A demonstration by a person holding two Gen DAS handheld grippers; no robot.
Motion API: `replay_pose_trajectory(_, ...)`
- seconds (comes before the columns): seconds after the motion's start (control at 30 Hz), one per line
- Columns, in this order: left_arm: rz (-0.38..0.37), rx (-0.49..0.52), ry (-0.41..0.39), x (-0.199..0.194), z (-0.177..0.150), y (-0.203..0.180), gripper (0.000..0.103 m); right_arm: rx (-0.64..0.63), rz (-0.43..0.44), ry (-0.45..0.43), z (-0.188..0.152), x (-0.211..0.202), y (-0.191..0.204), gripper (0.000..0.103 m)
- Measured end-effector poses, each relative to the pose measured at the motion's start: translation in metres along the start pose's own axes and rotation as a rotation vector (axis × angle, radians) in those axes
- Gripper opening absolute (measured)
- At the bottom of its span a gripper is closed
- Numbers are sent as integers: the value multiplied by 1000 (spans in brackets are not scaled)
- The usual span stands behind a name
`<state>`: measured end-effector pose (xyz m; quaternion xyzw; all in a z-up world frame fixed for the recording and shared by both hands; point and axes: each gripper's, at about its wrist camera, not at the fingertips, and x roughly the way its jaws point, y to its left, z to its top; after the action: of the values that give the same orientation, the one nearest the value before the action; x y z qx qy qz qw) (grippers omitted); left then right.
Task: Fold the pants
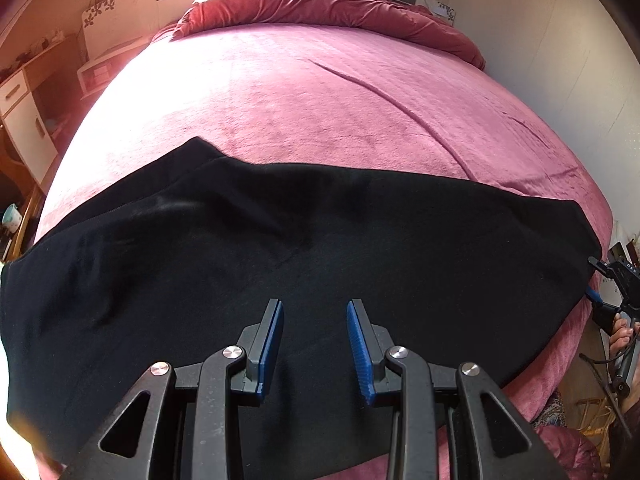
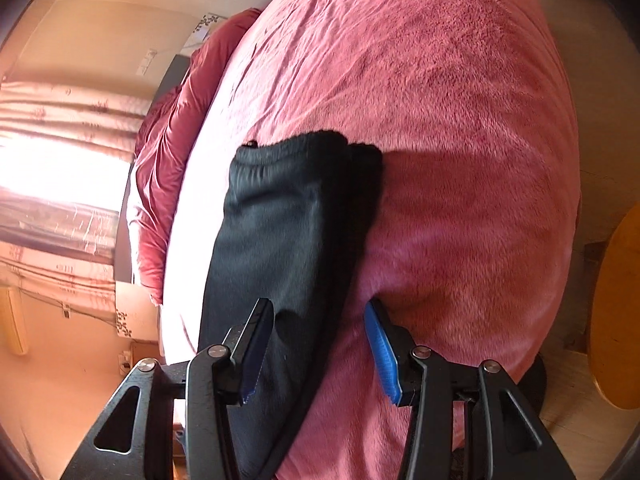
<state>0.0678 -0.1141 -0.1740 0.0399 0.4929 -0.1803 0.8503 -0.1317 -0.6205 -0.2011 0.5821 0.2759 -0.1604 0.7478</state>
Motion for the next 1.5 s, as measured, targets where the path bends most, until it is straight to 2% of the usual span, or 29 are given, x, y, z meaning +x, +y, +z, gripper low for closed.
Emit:
replay_pose_trajectory(0.17, 29, -60, 4, -5, -9, 28, 33, 22, 17, -13, 4, -3, -2, 48)
replay_pose_trajectory(0.37, 39, -117, 27, -4, -16, 43, 33, 28, 6, -39, 16, -4, 4, 48)
replay_pose_trajectory(0.4, 40, -118, 27, -4, -17, 44, 33, 28, 4, -44, 19, -3, 5, 46)
replay_pose_trajectory(0.47, 37, -114, 26, -5, -17, 43, 33, 10, -22, -44, 24, -1, 10, 31)
replay_pose_trajectory(0.53, 34, -107, 24, -5, -16, 41, 33, -8, -46, -28, 28, 2, 15, 22)
replay_pose_trajectory(0.63, 16, -106, 24, -9, -18, 43, 33, -104, -53, -29, 26, -7, 42, 17)
replay_pose_trajectory(0.8, -47, -134, 50, -11, -20, 51, 33, -323, -6, -3, 5, -26, 107, 16)
replay_pose_trajectory(1.03, -122, -239, 69, -17, -20, 78, 33, -563, 90, 79, -55, -24, 193, 16)
replay_pose_trajectory(1.13, -189, -263, 72, -20, -18, 90, 31, -642, 123, 141, -93, -11, 221, 16)
replay_pose_trajectory(1.37, -388, -311, 66, -26, -10, 102, 31, -849, 141, 370, -210, 45, 253, 16)
replay_pose_trajectory(1.5, -462, -322, 61, -27, -5, 98, 31, -951, 98, 480, -274, 74, 254, 16)
